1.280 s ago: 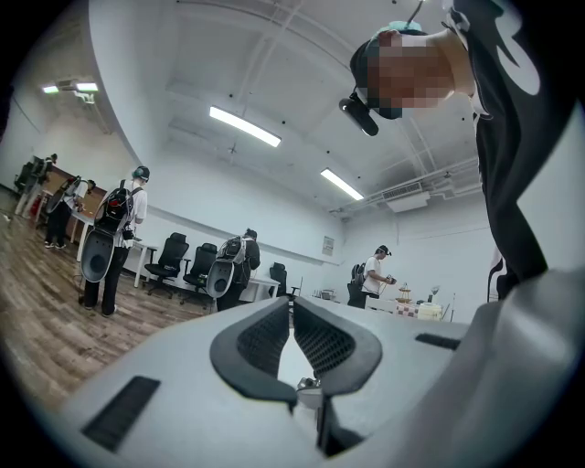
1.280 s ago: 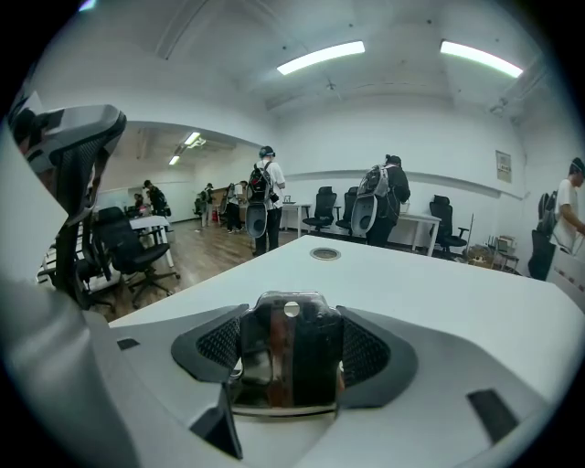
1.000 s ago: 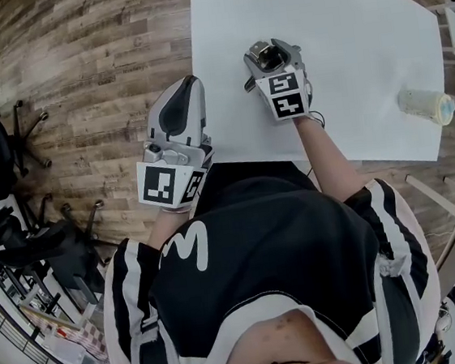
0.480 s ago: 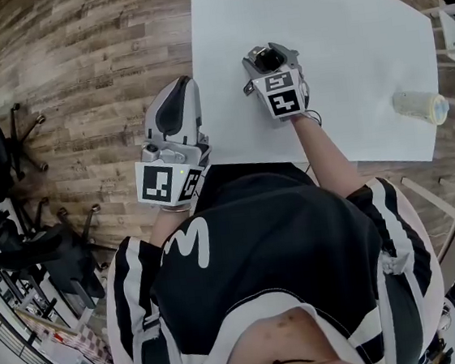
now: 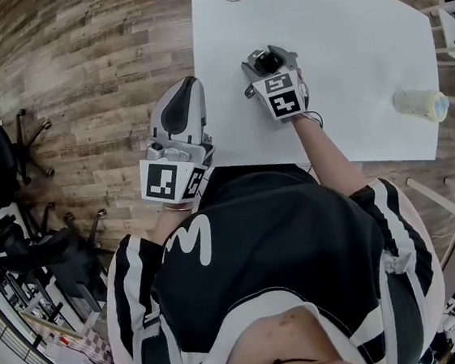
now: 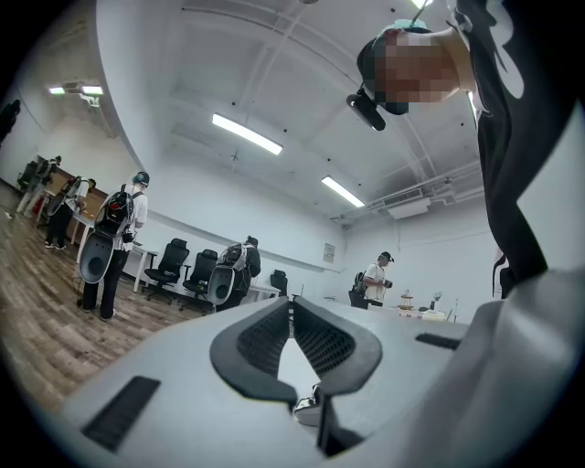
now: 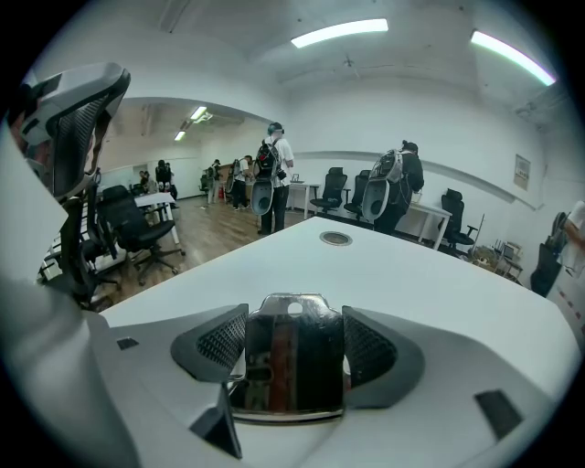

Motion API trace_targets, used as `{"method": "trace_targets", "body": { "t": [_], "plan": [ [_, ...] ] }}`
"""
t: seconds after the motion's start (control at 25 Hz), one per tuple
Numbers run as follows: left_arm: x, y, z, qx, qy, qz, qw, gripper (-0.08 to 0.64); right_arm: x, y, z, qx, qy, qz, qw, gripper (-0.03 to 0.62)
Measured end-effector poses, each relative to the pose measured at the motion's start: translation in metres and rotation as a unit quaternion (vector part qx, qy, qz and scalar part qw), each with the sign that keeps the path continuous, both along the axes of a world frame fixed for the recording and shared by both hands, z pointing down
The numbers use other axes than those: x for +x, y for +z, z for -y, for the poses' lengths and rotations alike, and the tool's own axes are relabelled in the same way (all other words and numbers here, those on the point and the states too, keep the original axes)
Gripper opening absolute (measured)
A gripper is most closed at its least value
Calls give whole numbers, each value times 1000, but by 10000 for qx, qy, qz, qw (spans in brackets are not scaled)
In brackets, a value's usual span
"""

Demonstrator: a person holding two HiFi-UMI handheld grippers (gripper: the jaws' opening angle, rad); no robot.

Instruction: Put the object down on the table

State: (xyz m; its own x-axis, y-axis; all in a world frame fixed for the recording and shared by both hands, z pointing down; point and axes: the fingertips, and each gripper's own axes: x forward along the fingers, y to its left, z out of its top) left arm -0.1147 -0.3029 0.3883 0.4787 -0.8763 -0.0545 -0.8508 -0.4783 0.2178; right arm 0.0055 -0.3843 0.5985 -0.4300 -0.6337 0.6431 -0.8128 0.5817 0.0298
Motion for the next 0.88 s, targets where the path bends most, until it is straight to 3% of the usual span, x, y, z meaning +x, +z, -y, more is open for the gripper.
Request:
{"method": "trace_targets", "body": {
  "t": [0.32,0.56,0.68,0.88],
  "plan": [
    [16,-4,3,41,208,101,9997,18,8,-29,-4,405,-16,51,9992,310],
    [37,-8,8,120,434,145,9989,18,22,-74,-12,722,96,583,9956,310],
    [51,-14,13,186,570,145,9981,18,28,-115,-13,1146,147,1038,9879,310],
    [72,-23,17,277,773,107,9966,18,37,-183,-17,1785,239,1920,9647,310]
  ]
}}
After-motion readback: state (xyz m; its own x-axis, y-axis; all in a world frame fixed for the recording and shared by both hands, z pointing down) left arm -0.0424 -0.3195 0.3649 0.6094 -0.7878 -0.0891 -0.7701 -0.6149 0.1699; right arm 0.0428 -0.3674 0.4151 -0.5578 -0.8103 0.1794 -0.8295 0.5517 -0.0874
